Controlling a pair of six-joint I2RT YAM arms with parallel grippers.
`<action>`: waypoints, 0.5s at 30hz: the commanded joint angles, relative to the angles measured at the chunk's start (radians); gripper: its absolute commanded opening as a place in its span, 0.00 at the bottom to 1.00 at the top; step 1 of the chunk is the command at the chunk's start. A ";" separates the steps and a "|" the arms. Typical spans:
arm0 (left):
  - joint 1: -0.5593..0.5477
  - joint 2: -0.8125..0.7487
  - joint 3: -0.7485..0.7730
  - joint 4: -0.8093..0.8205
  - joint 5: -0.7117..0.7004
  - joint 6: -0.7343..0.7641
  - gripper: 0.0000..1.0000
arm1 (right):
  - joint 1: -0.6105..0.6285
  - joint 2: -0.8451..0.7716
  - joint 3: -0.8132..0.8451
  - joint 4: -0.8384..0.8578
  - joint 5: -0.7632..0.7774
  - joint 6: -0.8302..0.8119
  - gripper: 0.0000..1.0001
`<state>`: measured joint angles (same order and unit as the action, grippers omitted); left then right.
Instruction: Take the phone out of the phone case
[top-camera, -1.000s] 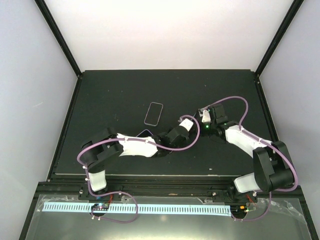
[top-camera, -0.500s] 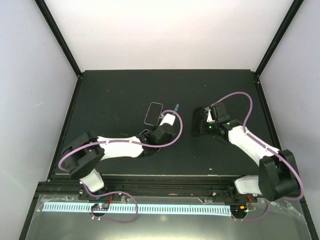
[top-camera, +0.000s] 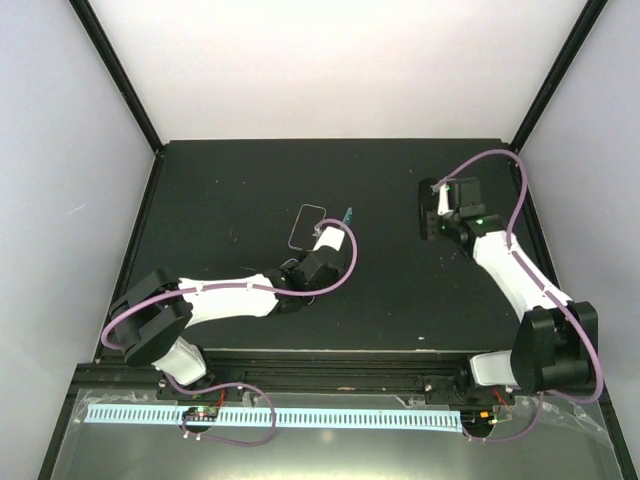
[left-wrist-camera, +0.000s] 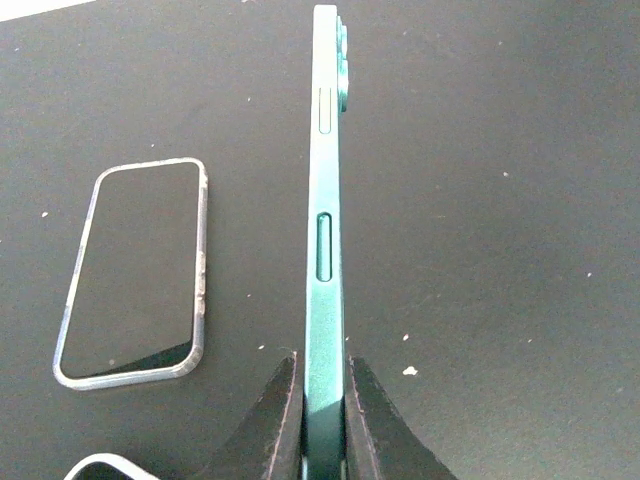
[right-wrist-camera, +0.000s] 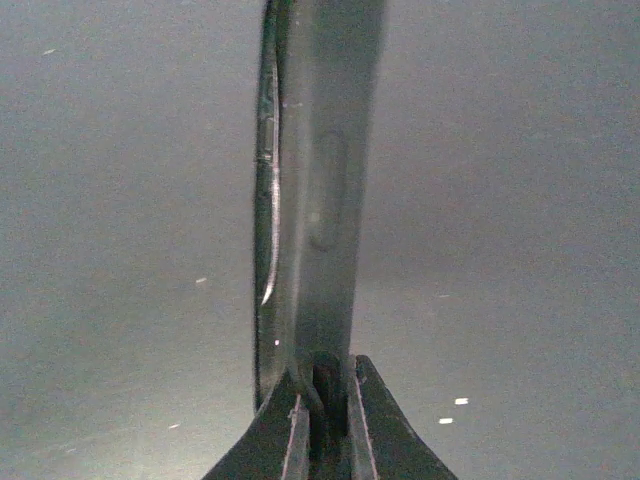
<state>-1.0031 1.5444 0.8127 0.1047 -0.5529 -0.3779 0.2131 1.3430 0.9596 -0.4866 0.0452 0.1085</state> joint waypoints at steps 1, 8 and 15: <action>-0.003 -0.008 0.057 -0.034 -0.032 0.035 0.01 | -0.117 0.062 0.097 -0.072 -0.107 -0.225 0.01; -0.005 0.161 0.281 -0.247 -0.134 0.084 0.02 | -0.250 0.299 0.269 -0.298 -0.293 -0.320 0.01; -0.003 0.351 0.461 -0.340 -0.207 0.156 0.02 | -0.342 0.431 0.303 -0.267 -0.301 -0.314 0.03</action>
<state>-1.0035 1.8164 1.1561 -0.1581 -0.6659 -0.2825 -0.0998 1.7187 1.2137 -0.7410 -0.2123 -0.1864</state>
